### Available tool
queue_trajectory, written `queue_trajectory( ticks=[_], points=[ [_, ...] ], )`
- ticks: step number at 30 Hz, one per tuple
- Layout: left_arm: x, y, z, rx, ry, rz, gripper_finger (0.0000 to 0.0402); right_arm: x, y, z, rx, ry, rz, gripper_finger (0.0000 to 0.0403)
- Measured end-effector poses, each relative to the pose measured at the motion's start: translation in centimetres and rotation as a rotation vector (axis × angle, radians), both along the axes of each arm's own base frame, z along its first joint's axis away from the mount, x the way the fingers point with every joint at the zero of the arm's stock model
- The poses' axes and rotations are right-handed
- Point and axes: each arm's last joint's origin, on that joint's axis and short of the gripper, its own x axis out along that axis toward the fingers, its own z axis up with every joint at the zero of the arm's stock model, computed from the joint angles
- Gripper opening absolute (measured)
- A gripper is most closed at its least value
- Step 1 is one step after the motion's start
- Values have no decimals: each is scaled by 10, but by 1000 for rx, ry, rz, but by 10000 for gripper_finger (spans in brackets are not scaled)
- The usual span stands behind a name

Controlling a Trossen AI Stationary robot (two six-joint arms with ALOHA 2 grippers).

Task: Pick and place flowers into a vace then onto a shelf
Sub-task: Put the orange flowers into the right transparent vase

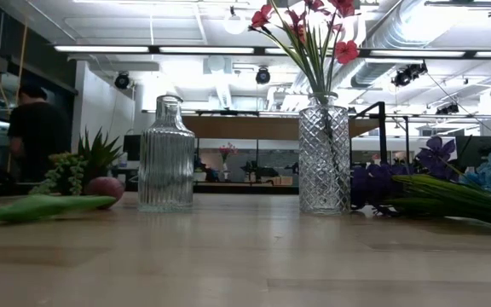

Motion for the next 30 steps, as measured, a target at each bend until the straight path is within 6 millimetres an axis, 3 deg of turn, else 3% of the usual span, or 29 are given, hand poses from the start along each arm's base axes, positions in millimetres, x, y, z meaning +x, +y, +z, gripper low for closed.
queue_trajectory(
  ticks=[14, 22, 27, 30],
  points=[
    [24, 20, 0, 41, 75, -52, 42, 0, 0, 0, -4, 1, 9, 122],
    [39, 31, 6, 123, 116, -167, 42, -1, -4, -6, -135, 28, -85, 122],
    [27, 40, 13, 190, 141, -72, 42, -2, -7, -9, -170, 46, -140, 122],
    [6, 44, 16, 193, 152, -19, 42, -2, -6, -9, -166, 49, -125, 122]
  ],
)
